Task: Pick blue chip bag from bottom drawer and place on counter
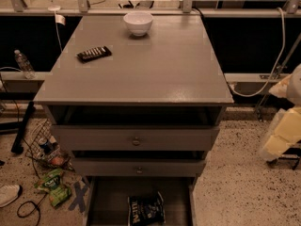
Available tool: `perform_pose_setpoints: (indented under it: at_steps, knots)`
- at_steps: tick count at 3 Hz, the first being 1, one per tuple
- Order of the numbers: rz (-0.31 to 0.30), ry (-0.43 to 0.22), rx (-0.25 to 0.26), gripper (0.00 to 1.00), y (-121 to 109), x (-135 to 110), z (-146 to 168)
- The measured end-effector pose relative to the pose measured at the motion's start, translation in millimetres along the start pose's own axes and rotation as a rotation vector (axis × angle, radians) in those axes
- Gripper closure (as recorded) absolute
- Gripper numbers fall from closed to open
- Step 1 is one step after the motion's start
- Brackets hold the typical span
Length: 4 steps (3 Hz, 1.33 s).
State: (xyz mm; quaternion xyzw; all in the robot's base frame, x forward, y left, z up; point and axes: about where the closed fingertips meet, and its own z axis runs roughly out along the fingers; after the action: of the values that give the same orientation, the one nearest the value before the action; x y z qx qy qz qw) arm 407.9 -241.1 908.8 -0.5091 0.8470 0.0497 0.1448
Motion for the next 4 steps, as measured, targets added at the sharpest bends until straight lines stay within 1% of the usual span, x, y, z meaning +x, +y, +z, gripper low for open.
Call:
perform_pose_setpoints:
  at_steps: [1, 2, 3, 4]
  knots:
    - [0.114, -0.068, -0.057, 0.00, 20, 20, 54]
    - [0.201, -0.161, -0.103, 0.00, 40, 19, 143]
    - [0.206, -0.160, -0.104, 0.00, 40, 21, 148]
    - [0.249, -0.157, -0.115, 0.00, 42, 36, 182]
